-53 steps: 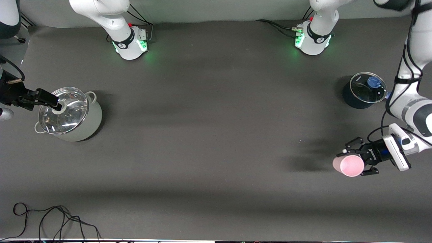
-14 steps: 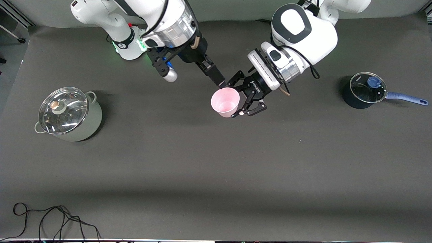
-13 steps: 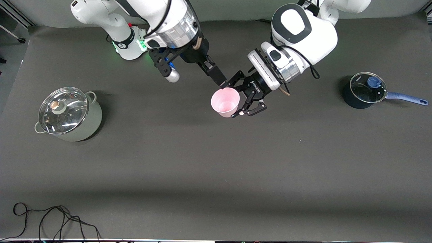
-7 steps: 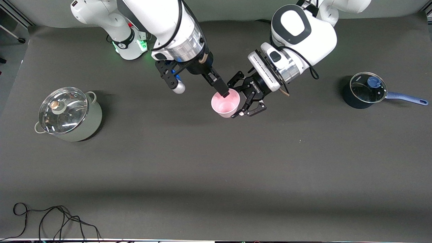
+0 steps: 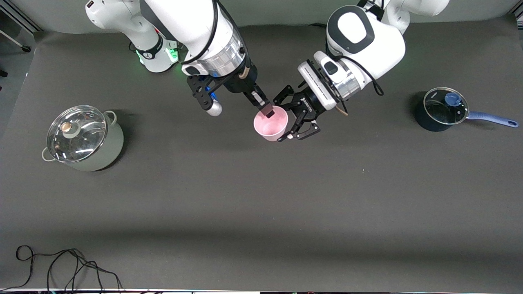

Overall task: Transfer pink cup from left to right arm
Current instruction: 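Grasp the cup rim with the right gripper beside the left gripper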

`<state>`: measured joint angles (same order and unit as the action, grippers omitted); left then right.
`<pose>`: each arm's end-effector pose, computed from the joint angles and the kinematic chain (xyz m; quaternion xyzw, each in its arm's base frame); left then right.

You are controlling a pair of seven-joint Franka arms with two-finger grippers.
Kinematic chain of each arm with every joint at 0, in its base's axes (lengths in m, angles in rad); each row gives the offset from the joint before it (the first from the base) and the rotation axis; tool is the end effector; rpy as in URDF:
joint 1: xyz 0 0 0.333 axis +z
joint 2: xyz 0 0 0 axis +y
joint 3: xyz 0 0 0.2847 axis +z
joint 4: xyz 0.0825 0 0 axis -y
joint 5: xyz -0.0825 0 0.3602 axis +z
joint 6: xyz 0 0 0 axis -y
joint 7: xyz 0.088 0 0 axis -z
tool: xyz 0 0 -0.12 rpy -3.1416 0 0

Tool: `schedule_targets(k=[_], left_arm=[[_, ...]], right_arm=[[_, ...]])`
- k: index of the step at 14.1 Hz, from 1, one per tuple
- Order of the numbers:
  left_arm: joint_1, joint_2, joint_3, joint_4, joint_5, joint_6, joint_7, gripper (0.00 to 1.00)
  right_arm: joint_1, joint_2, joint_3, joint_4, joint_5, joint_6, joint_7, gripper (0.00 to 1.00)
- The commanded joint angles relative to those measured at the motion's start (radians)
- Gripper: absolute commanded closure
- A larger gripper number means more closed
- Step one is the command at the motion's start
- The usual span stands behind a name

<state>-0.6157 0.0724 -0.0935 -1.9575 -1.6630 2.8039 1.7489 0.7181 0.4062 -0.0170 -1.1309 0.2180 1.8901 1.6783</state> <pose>0.4750 -0.3496 0.4585 0.7306 -0.4005 0.4636 0.3015 0.4979 0.4481 0.5763 -0.8578 0.4721 0.0321 0.2009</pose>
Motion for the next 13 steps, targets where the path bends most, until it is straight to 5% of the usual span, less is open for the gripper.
schedule_targets(k=[1, 6, 10, 13], left_arm=[[-0.01, -0.003, 0.014, 0.005, -0.029, 0.023, -0.005, 0.66], [-0.007, -0.003, 0.014, 0.005, -0.029, 0.023, -0.005, 0.63], [-0.004, -0.003, 0.015, 0.012, -0.021, 0.026, -0.093, 0.03], [-0.001, -0.003, 0.017, 0.012, -0.02, 0.026, -0.101, 0.01]], right_arm=[[-0.002, 0.014, -0.003, 0.026, 0.001, -0.02, -0.052, 1.0], [-0.003, 0.013, -0.004, 0.025, 0.001, -0.02, -0.057, 1.0], [-0.032, 0.011, -0.006, 0.022, 0.003, -0.023, -0.115, 1.0], [-0.069, 0.013, -0.004, 0.017, 0.008, -0.025, -0.176, 1.0]])
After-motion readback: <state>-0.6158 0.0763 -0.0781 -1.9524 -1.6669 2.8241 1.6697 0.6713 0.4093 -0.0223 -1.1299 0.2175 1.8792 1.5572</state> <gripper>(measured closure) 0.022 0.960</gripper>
